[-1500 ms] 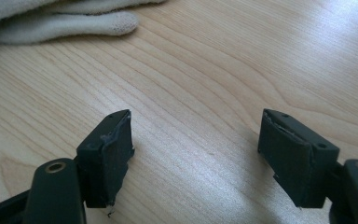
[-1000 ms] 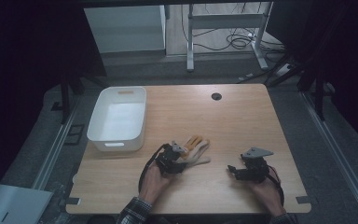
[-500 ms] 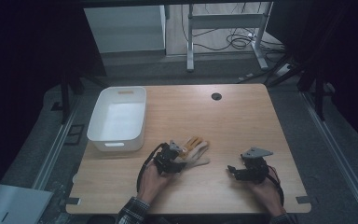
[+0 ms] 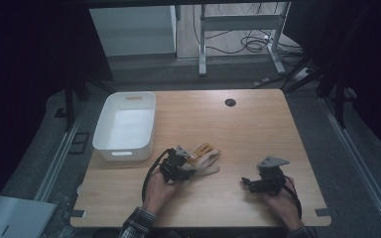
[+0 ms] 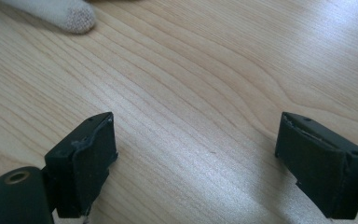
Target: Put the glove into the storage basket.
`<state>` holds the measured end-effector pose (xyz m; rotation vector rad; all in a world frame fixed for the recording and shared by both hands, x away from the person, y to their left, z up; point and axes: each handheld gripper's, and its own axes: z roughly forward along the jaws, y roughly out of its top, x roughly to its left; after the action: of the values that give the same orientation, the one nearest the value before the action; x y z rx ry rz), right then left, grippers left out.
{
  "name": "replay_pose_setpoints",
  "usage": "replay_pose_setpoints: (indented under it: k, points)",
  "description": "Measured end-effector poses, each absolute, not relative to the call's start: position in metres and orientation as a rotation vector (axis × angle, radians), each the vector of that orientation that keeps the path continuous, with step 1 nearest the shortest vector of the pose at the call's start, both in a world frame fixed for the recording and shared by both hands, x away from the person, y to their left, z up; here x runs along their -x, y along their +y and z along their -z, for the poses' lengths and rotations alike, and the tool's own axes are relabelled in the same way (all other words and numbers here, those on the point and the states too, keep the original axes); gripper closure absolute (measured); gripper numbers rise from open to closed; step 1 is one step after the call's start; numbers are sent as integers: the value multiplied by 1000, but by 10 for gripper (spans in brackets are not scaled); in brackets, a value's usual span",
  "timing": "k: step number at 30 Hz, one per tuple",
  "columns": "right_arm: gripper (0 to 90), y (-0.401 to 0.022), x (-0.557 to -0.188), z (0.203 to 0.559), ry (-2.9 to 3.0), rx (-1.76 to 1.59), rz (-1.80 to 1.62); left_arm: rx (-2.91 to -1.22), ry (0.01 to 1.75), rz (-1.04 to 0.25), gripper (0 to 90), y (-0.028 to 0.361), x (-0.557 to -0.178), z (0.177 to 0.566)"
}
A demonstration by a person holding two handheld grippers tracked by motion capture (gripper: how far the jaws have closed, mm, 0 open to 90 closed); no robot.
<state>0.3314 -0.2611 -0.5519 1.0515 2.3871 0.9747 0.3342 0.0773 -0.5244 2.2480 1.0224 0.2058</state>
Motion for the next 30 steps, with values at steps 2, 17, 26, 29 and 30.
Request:
replay_pose_setpoints:
  k: [2, 17, 26, 29, 30]
  points:
    - [124, -261, -331, 552, 2386, -1053, -974, -2247, 1020, -202, 614, 79, -335, 522]
    - [120, -261, -332, 552, 2387, -1050, -972, -2230, 1041, -247, 612, 94, -346, 491]
    - [119, -261, -332, 552, 2378, -1059, -971, -2201, 1072, -283, 610, 108, -356, 469]
    - [120, -261, -332, 552, 2379, -1058, -970, -2192, 1081, -294, 609, 113, -360, 461]
    - [120, -261, -332, 552, 2379, -1057, -970, -2188, 1084, -295, 609, 114, -360, 460]
